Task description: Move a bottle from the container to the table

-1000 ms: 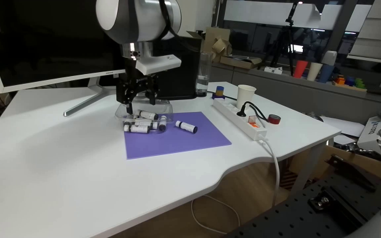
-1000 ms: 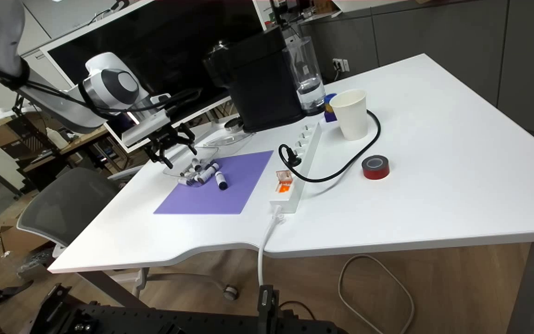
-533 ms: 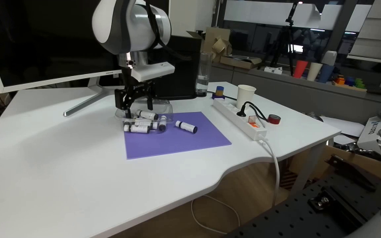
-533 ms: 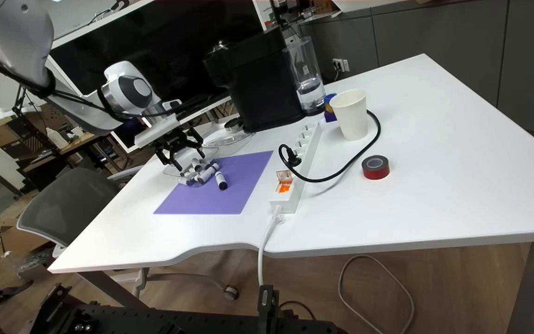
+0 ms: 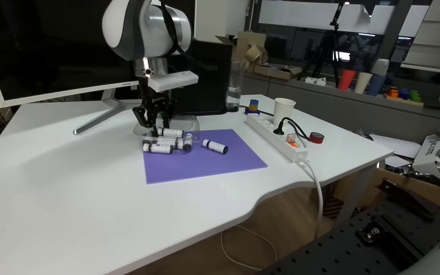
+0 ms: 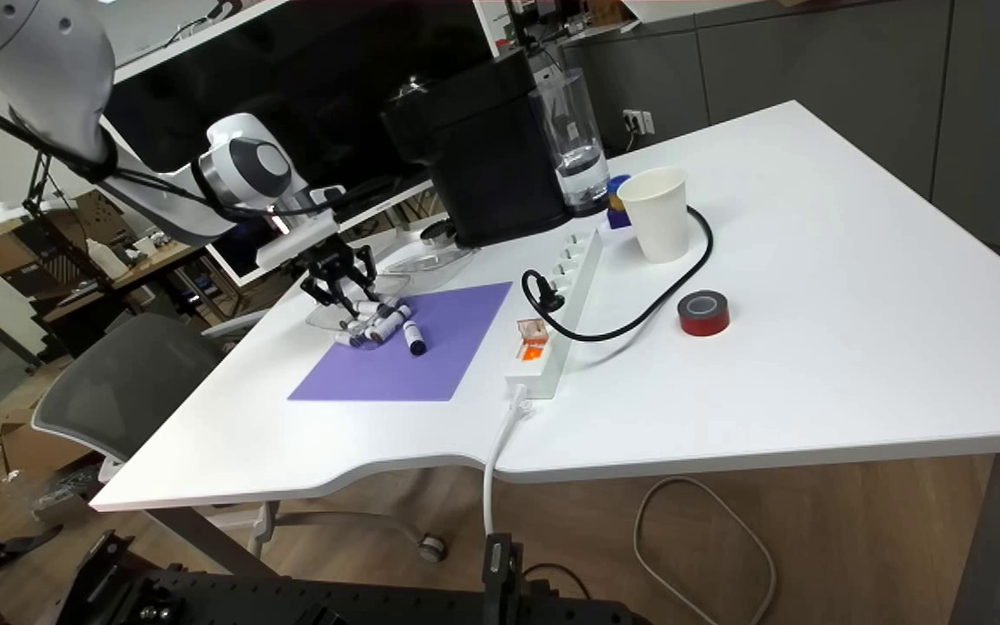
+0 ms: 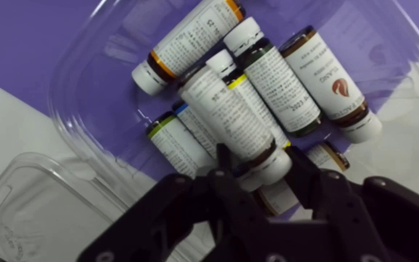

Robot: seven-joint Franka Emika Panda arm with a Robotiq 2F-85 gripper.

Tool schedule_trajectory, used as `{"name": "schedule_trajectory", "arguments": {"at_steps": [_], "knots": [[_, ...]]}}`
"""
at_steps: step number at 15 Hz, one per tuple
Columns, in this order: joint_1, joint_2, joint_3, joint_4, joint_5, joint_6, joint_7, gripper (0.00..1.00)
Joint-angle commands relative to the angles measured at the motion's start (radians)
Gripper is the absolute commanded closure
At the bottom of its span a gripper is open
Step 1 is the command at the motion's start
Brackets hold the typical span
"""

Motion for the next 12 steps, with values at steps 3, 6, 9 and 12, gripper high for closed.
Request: {"name": "schedule_trajectory", "arguments": {"at_steps": [3, 6, 9, 12], "knots": [[-0.013, -0.025, -0.010, 0.026, 0.005, -0.065, 0.014, 0.96], [-0.026, -0.057, -0.018, 0.010, 0.004, -0.095, 0.017, 0.93], [-0.038, -0.114, -0.035, -0.017, -0.003, -0.125, 0.026, 0.93], [-0.053, -0.175, -0.058, -0.050, -0.010, -0.147, 0.040, 0.93]]}}
